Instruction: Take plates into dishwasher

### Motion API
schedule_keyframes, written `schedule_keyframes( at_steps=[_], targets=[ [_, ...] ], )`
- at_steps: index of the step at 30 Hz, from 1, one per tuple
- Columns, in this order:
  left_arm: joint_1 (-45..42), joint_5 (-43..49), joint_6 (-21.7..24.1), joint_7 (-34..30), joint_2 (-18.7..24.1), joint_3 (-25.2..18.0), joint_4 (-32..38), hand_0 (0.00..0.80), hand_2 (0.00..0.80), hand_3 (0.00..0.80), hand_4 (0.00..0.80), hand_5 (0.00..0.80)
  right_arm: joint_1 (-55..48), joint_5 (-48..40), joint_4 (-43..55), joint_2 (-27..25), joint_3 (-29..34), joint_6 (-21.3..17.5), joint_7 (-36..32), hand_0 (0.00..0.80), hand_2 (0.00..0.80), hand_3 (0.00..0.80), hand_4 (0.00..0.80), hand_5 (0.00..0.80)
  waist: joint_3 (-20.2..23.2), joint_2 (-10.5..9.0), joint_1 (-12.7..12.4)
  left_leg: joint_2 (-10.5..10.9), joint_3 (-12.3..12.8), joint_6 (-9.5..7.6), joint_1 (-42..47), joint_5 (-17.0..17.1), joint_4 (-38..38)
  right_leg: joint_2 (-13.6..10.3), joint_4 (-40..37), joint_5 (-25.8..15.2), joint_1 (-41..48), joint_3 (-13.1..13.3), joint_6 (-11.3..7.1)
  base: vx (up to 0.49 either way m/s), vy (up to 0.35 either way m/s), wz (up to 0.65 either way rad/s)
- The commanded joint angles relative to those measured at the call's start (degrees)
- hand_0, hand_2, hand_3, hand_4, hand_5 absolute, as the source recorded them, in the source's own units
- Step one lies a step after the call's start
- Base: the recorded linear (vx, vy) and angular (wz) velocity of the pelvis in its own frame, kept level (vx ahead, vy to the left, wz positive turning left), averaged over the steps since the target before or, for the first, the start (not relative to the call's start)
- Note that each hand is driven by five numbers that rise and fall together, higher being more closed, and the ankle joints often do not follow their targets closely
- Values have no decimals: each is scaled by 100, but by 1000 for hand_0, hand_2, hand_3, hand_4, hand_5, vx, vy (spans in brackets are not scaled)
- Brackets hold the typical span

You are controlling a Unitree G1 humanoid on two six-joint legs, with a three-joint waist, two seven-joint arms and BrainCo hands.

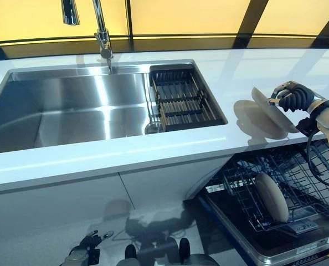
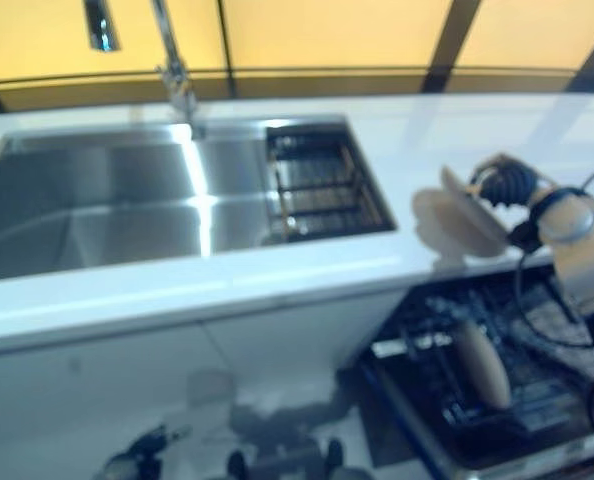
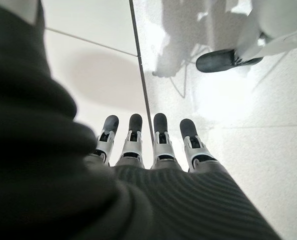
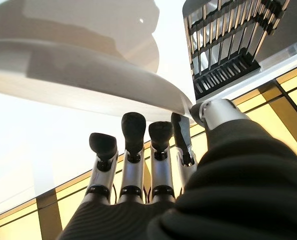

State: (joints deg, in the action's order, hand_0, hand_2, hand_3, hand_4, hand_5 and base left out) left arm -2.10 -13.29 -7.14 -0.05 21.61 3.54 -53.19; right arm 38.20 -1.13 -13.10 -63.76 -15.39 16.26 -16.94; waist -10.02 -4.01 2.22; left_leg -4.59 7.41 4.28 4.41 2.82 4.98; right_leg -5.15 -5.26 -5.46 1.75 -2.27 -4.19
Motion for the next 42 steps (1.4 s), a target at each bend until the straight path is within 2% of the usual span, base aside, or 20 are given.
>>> schedule_keyframes(
  at_steps=[1, 3, 7, 10, 14, 22, 35, 36, 37, 38, 42],
  targets=[
    [312, 15, 1089, -212, 275, 196, -239, 0, 0, 0, 0, 0, 627, 226, -55, -121, -95, -135, -250, 800, 800, 800, 800, 800, 192, -64, -125, 101, -143, -144, 254, -397, -11, -167, 26, 121, 125, -167, -427, 0, 0, 0],
    [427, -60, 1074, 2, 172, 317, -324, 0, 0, 0, 0, 0, 244, 372, 8, 36, 29, -374, -348, 800, 800, 800, 800, 800, 195, -107, -77, 96, -120, -145, 252, -426, -7, -156, 26, 123, 113, -154, -416, -10, -20, 0],
    [519, -33, 485, 152, 143, 352, 209, 0, 0, 0, 0, 0, 18, 626, 275, 97, -8, -250, -797, 800, 800, 800, 800, 800, 146, -108, -96, 92, -134, -138, 272, -409, -12, -171, 26, 103, 140, -183, -425, 0, 0, 0],
    [505, -40, 349, 13, 248, 285, 366, 0, 0, 0, 0, 0, -98, 793, 324, 134, -13, -267, -1048, 800, 800, 800, 800, 800, 126, -66, -106, 94, -144, -140, 274, -397, -11, -180, 26, 90, 141, -194, -428, 0, 0, 0],
    [468, -49, 334, -120, 331, 207, 436, 0, 0, 0, 0, 0, -285, 1052, 436, 233, 0, -274, -1192, 800, 800, 800, 800, 800, 101, -23, -105, 94, -139, -147, 273, -390, -4, -186, 26, 84, 131, -195, -428, 0, 0, 0],
    [335, -86, 432, -336, 436, 45, 536, 0, 0, 0, 0, 0, -651, 2111, 665, 403, -149, -664, -1342, 800, 800, 800, 800, 800, 11, 69, -141, 102, -120, -157, 248, -368, -5, -213, 26, 70, 111, -201, -436, -4, 2, 0],
    [114, 18, 638, -425, 420, -47, 665, 0, 0, 0, 0, 0, -971, 2363, 746, 342, -46, -831, -1256, 800, 800, 800, 800, 800, -86, 81, -167, 101, -104, -164, 185, -360, -8, -237, 26, 51, 53, -230, -449, -12, 0, 0],
    [112, 30, 638, -431, 418, -52, 680, 0, 0, 0, 0, 0, -990, 2375, 757, 342, -18, -836, -1212, 744, 744, 744, 744, 744, -89, 83, -164, 101, -102, -167, 184, -359, -8, -235, 26, 48, 49, -226, -449, 0, 0, 0],
    [114, 30, 630, -434, 422, -46, 694, 0, 0, 0, 0, 0, -1003, 2372, 752, 338, -2, -841, -1156, 477, 477, 477, 477, 477, -90, 84, -163, 100, -100, -168, 185, -359, -9, -236, 26, 47, 49, -224, -450, 0, 0, 0],
    [106, 37, 618, -432, 425, -43, 719, 0, 0, 0, 0, 0, -1015, 2295, 751, 324, 15, -837, -1044, 0, 0, 0, 0, 0, -87, 83, -162, 100, -99, -170, 187, -360, -10, -236, 26, 45, 51, -219, -453, 0, 0, 0],
    [76, 48, 651, -429, 438, -58, 708, 0, 0, 0, 0, 0, -1057, 2138, 805, 244, 152, -804, -854, 0, 0, 0, 0, 0, -78, 76, -140, 90, -81, -167, 197, -364, -10, -236, 26, 41, 50, -205, -462, 0, 0, 0]
  ],
)
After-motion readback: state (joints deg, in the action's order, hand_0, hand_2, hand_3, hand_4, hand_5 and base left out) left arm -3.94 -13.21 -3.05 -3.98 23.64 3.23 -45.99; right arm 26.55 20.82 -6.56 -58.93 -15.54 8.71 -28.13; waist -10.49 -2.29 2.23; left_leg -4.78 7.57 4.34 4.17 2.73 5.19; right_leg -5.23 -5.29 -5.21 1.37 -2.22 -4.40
